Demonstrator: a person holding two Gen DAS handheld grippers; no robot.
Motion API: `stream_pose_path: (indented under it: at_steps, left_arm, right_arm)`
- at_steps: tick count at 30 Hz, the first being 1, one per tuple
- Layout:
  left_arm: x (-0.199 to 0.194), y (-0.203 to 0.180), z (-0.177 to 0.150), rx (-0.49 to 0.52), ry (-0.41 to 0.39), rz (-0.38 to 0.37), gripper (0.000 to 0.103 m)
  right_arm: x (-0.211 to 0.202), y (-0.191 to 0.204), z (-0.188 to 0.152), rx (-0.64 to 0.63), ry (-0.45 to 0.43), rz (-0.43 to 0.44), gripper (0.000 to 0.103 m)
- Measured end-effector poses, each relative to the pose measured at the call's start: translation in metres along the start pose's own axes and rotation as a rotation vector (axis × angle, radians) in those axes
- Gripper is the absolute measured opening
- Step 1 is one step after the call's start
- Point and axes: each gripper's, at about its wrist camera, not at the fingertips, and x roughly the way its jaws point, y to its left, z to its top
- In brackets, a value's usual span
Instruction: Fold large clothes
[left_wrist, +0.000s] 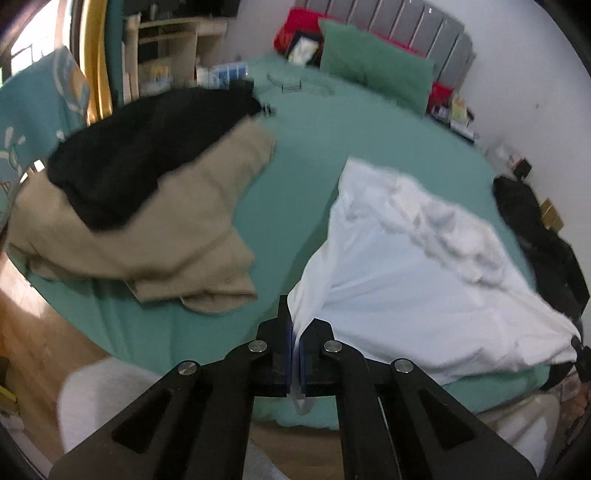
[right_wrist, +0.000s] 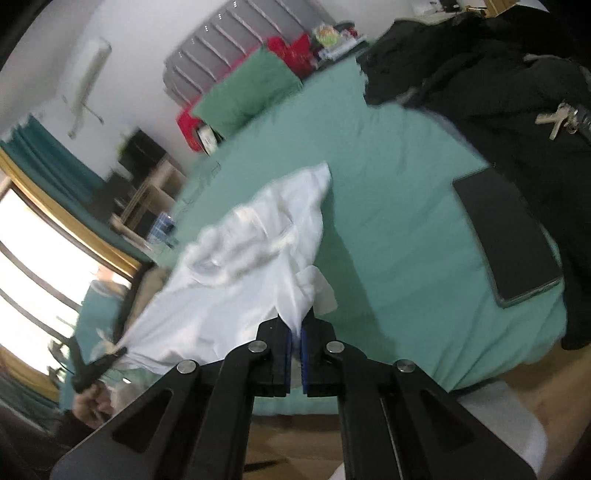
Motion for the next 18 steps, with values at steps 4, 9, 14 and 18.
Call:
stream_pose_path:
  at_steps: [4, 9, 14, 18]
  left_arm:
    - [-0.028, -0.007, 0.013, -0.009, -0.069, 0.021, 0.003]
    - [-0.023, -0.009, 0.011, 0.005, -0.033, 0.021, 0.003]
    - [-0.019, -0.002, 0.003, -0.037, 0.013, -0.037, 0.003]
    - [-0.032, -0.012, 0.017, -0.026, -0.061, -0.095, 0.003]
  right_arm:
    - [-0.026, 0.006, 0.009, 0.009, -0.061, 0.036, 0.004]
    - [-0.018, -0.007, 0.001, 0.045, -0.03, -0.027, 0.004]
    - [-0.009, -0.006, -0.008, 0.044, 0.006, -0.071, 0.004]
    - [-0.014, 0.01, 0.003, 0.002, -0.027, -0.08, 0.004]
